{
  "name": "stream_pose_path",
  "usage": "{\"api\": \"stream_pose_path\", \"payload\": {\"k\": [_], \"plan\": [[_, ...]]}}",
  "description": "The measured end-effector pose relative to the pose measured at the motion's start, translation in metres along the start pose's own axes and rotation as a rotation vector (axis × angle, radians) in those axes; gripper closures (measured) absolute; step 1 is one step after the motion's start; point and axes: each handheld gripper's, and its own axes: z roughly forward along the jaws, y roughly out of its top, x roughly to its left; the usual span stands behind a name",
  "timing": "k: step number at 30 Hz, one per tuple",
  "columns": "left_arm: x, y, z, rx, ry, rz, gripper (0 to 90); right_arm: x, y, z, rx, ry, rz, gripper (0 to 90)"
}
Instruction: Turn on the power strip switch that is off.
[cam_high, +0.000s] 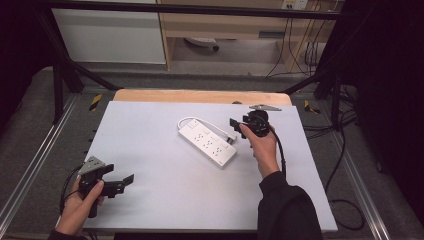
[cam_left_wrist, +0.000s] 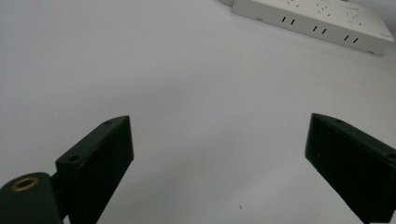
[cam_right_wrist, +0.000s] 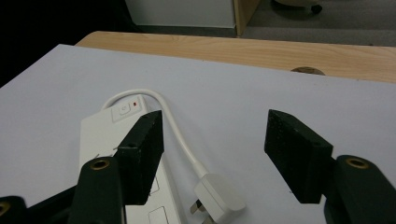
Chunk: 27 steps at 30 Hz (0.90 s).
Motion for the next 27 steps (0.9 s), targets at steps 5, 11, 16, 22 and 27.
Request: {"api": "stream_pose_path", "payload": {"k": [5,11,16,22,27], "plan": [[0.0,0.0,0.0,0.001,-0.001,0.005,7.9,0.003,0.001,0.005,0.01,0.001,0.001,39.4],[-0.001,0.0,0.0,0.004,0.001,0.01,7.9,0.008,0.004,0.011,0.017,0.003,-0.009,42.5],[-0.001,0.0,0.0,0.003,0.002,0.01,7.9,0.011,0.003,0.016,0.023,0.0,-0.008,44.9],[-0.001,0.0,0.001,0.006,0.002,0.016,7.9,0.012,0.002,0.02,0.035,0.002,-0.008,46.2],[-0.001,0.0,0.001,0.006,0.003,0.016,7.9,0.012,0.002,0.022,0.038,0.005,-0.011,46.5]]}}
